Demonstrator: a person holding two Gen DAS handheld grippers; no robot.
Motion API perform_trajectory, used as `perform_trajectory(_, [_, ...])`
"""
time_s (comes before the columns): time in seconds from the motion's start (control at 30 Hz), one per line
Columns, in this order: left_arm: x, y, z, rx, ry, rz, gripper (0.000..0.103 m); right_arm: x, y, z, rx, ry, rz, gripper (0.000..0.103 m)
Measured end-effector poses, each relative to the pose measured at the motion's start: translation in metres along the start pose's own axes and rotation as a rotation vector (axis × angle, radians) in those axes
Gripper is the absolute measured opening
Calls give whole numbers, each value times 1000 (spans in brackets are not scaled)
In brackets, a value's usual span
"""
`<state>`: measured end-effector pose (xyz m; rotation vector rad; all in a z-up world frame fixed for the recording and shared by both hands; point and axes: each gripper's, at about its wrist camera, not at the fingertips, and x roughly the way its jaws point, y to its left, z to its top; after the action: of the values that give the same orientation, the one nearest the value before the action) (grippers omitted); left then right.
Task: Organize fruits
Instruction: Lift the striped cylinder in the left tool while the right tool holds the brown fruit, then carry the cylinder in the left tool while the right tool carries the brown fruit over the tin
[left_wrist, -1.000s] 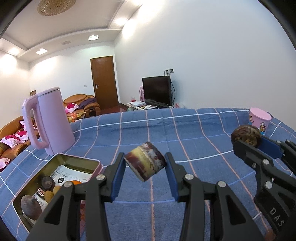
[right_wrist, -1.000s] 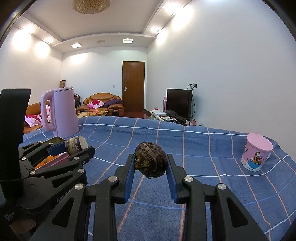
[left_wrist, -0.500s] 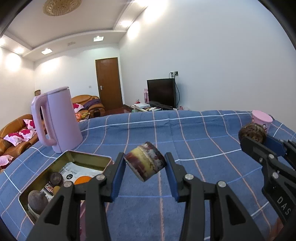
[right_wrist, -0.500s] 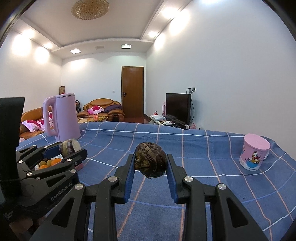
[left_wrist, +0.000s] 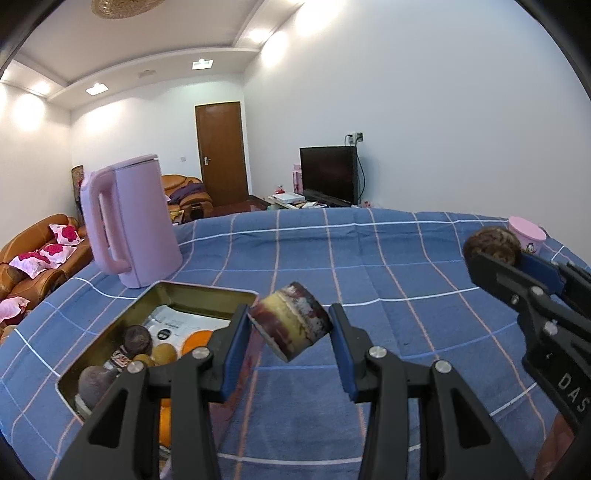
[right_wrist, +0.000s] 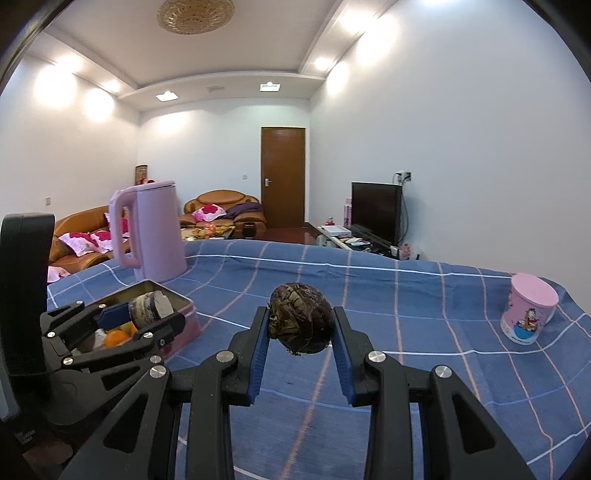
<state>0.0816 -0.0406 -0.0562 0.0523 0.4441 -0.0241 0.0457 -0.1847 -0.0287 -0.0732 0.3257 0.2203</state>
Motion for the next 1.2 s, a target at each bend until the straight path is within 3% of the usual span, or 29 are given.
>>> perform_trajectory(0.8, [3, 94, 1, -96, 49, 134, 45, 38, 82, 29, -101, 17, 155, 35])
perform_trajectory(1.2, [12, 123, 0, -116, 65, 172, 45, 57, 114, 30, -141, 39, 200, 35])
